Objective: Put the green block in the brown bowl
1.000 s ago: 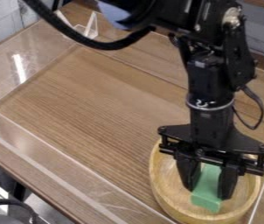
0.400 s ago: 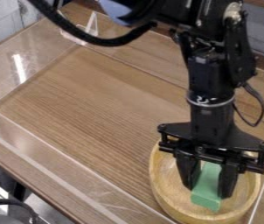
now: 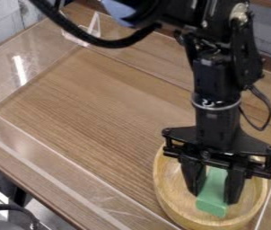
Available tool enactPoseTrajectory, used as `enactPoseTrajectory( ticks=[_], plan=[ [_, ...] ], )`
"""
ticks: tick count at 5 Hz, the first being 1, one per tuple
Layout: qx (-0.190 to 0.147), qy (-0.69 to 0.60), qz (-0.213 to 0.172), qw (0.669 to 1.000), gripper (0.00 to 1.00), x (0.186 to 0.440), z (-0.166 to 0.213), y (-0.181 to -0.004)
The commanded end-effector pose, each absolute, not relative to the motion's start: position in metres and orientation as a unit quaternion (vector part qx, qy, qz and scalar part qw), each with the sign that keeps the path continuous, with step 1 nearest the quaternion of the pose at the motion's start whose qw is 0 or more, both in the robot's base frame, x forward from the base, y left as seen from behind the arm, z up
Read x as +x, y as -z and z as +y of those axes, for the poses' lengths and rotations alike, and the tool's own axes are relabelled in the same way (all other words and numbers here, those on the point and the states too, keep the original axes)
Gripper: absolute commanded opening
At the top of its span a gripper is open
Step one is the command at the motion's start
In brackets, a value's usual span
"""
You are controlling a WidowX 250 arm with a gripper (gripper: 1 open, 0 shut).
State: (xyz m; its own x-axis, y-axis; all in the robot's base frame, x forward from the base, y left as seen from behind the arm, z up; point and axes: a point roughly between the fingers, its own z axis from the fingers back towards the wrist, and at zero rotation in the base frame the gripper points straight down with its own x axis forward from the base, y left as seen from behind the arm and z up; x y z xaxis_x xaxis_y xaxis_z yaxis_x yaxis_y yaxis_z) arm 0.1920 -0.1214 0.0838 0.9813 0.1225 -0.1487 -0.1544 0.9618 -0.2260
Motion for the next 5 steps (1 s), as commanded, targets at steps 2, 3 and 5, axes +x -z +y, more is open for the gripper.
enactPoseTrajectory(
  ticks=[2, 3, 5],
  plan=[
    [-0.131, -0.076, 0.048, 0.987, 0.00, 0.2030, -0.1204, -0.0940],
    [-0.132, -0.078, 0.048, 0.987, 0.00, 0.2040, -0.1183, -0.0930],
    [-0.133, -0.081, 0.049, 0.987, 0.00, 0.2065, -0.1148, -0.0905]
  ],
)
